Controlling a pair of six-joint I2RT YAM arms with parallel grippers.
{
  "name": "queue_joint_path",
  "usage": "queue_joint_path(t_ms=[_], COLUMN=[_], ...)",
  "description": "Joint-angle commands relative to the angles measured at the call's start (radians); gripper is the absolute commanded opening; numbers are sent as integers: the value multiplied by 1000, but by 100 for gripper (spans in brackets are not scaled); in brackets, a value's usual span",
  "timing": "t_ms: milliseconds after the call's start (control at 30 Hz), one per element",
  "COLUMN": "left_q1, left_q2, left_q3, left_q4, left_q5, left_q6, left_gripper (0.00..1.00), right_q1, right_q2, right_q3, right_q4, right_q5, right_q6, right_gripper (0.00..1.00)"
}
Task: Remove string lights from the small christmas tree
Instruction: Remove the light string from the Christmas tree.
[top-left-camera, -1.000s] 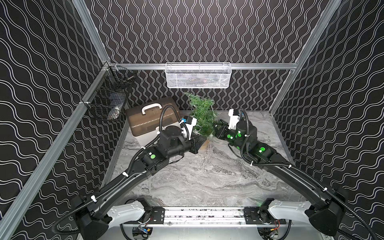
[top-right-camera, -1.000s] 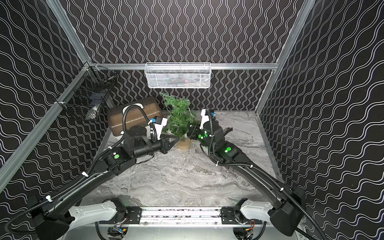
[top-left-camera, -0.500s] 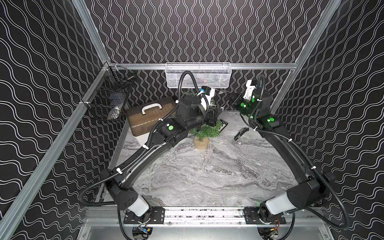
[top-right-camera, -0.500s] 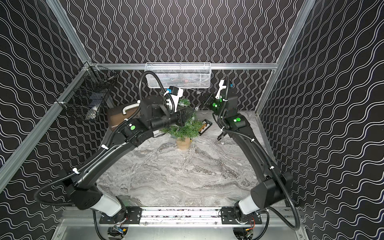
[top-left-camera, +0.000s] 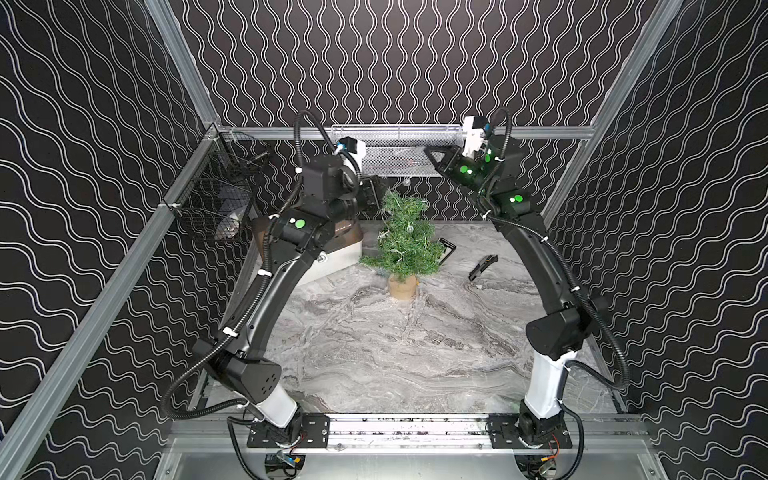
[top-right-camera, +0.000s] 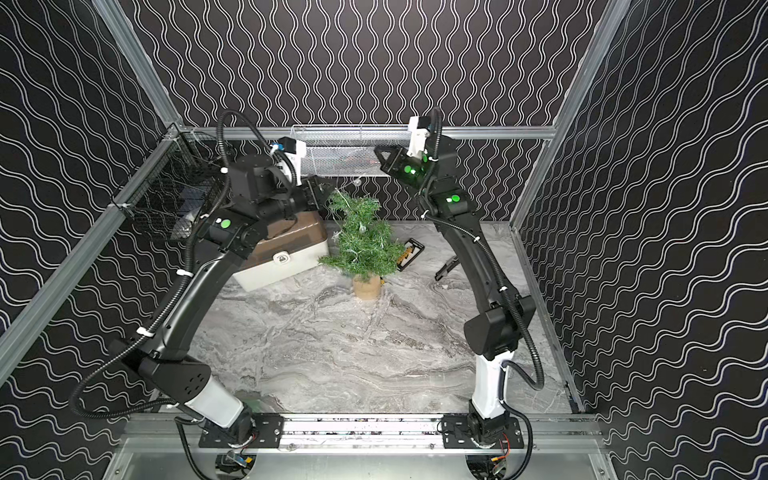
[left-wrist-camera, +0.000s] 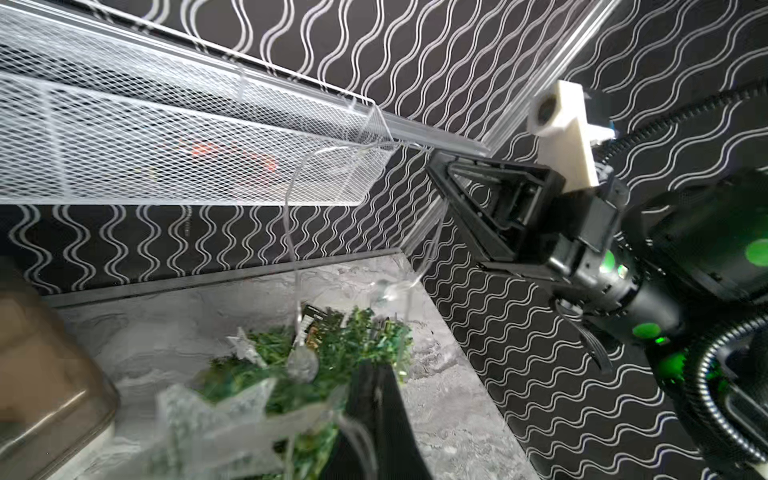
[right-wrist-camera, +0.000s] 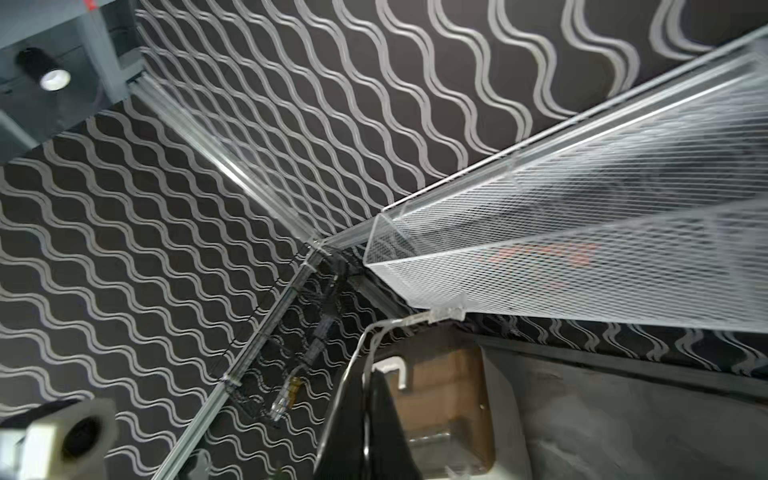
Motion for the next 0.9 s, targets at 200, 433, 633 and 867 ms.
queue_joint_path(t_ms=[200,433,633,867], left_q1=[124,236,275,275], left_q2=[-133,-269,-303,-338], left_q3=[-120,-296,-351,-387], left_q4=[5,-54,-53,-107], left_q5=[46,41,100,159], left_q6=[-8,34,25,54], left_gripper=[0,0,0,5], right_q1=[142,249,266,282], right_q2=[123,59,-27,-169], right_q3=[138,-2,-142,-380], right_q4=[38,-20,-23,-39], right_q5=[-161,-214,-202,-237], right_q6=[-16,-125,-171,-199], right_gripper=[0,0,0,0])
